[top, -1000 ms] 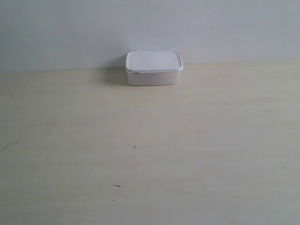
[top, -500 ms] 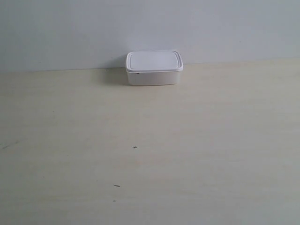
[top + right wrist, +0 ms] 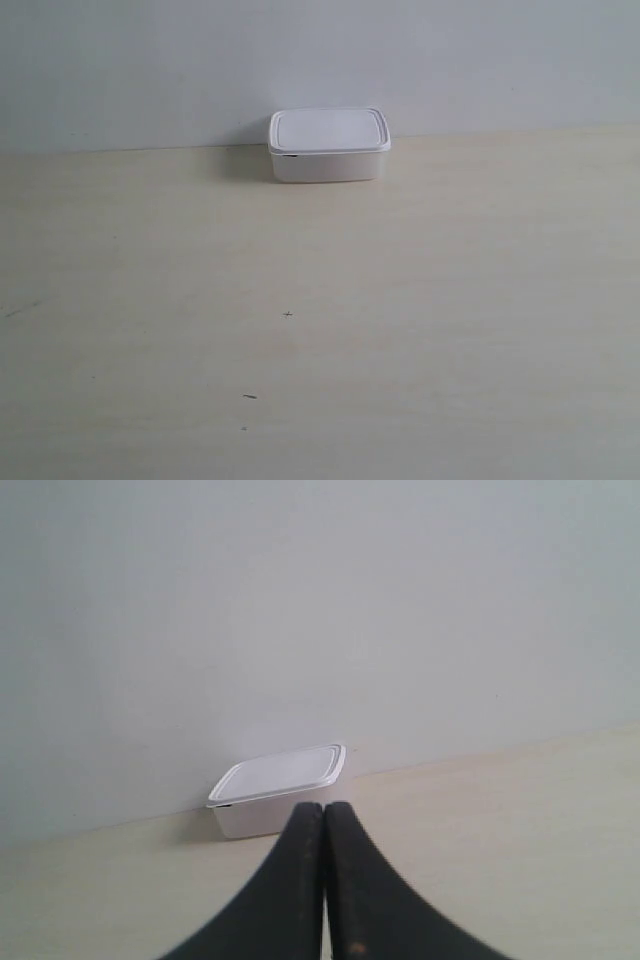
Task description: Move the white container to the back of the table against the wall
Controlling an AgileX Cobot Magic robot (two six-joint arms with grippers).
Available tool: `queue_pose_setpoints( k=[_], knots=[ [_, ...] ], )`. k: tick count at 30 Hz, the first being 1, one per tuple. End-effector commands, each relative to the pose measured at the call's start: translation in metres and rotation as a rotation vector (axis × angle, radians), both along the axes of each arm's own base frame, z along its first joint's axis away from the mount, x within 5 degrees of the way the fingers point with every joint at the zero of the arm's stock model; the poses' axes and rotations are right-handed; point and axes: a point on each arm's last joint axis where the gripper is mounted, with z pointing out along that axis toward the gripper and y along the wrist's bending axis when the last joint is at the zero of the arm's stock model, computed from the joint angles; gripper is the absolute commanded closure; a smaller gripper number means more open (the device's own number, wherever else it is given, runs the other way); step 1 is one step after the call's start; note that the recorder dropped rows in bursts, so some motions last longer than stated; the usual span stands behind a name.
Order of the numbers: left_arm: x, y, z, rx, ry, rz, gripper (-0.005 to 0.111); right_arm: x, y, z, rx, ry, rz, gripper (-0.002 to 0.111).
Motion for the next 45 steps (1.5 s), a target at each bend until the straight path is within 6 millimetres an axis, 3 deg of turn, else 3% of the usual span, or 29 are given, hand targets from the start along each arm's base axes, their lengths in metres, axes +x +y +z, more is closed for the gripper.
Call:
queue_pose_setpoints(
  k=[1, 23, 27, 34, 37, 41, 45],
  knots=[
    [0.0, 0.0, 0.0, 0.005, -0.006, -0.003, 0.107, 0.0, 0.0, -0.002, -0.009, 0.001, -0.004, 0.108],
    [0.001, -0.002, 0.0, 0.006, -0.002, -0.026, 0.107, 0.0, 0.0, -0.002, -0.009, 0.001, -0.004, 0.108],
    [0.007, -0.009, 0.0, 0.012, 0.016, -0.128, 0.107, 0.0, 0.0, -0.002, -0.009, 0.001, -0.004, 0.108],
    [0.011, -0.028, 0.022, -0.008, 0.006, -0.351, 0.107, 0.0, 0.0, -0.002, -0.009, 0.001, -0.004, 0.108],
    [0.011, -0.035, 0.03, 0.06, 0.045, -0.422, 0.107, 0.0, 0.0, -0.002, -0.009, 0.001, -0.004, 0.108],
    [0.013, -0.048, 0.036, 0.354, 0.098, -0.499, 0.107, 0.0, 0.0, -0.002, -0.009, 0.001, -0.004, 0.108],
    [0.015, -0.05, 0.03, 0.481, 0.131, -0.498, 0.107, 0.0, 0.0, -0.002, -0.009, 0.001, -0.004, 0.108]
  ],
)
